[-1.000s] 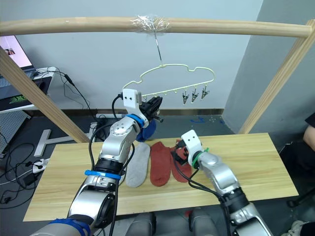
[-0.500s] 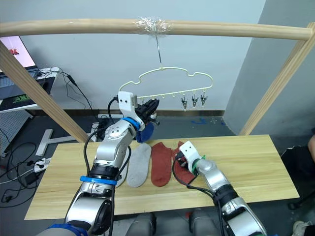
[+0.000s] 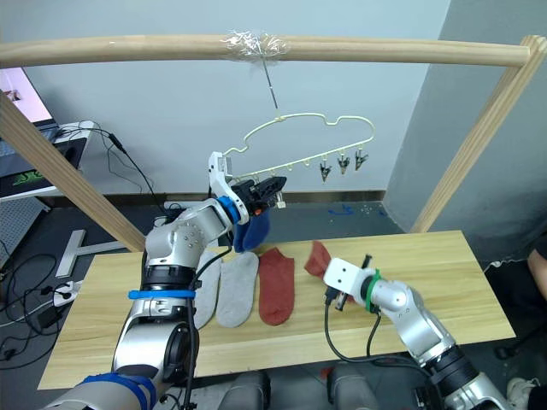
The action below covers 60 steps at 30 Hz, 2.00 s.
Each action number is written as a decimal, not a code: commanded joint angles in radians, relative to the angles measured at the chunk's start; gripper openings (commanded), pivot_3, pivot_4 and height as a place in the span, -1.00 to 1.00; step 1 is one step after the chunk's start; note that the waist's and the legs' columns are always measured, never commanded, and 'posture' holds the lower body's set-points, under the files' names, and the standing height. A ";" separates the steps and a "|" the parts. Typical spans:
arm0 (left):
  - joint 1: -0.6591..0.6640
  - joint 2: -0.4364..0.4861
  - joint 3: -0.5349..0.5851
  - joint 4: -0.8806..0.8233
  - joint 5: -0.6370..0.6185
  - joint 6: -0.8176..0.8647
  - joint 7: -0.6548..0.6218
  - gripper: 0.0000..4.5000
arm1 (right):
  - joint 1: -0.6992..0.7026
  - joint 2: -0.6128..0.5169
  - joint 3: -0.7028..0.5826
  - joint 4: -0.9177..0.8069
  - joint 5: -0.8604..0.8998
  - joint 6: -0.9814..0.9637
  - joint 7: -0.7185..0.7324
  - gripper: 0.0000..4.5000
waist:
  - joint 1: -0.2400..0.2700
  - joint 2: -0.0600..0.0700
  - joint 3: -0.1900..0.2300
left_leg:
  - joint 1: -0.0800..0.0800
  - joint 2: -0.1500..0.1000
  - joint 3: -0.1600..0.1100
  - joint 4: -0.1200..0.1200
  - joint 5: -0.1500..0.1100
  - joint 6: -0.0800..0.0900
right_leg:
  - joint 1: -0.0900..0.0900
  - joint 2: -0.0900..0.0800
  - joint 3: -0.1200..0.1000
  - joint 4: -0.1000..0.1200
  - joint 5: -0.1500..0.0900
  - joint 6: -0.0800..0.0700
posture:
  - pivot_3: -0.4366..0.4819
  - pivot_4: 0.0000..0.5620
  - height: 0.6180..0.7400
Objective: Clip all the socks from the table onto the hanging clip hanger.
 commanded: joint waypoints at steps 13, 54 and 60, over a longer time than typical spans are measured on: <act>-0.011 -0.012 0.095 -0.052 -0.201 0.306 0.049 -1.00 | -0.112 0.016 0.038 -0.125 -0.182 -0.053 0.037 -0.96 | 0.004 0.000 0.000 | 0.000 0.000 -0.001 0.000 0.000 0.000 | 0.000 -0.001 0.000 -0.001 0.000 0.000 | 0.16 -0.43 1.00; 0.028 0.018 0.054 -0.091 -0.200 0.283 0.013 -0.40 | -0.171 0.051 0.009 -0.196 -0.288 -0.032 0.060 -1.00 | 0.004 0.000 0.000 | 0.000 0.000 -0.001 0.000 0.000 0.000 | 0.000 -0.001 0.000 -0.001 0.000 0.000 | 0.15 -0.37 1.00; 0.030 0.022 0.067 -0.107 -0.224 0.310 0.012 0.41 | -0.173 0.050 0.001 -0.185 -0.280 -0.035 0.059 -1.00 | 0.004 0.000 0.000 | 0.000 0.000 -0.001 0.000 0.000 0.000 | 0.000 -0.001 0.000 -0.001 0.000 0.000 | 0.17 -0.37 1.00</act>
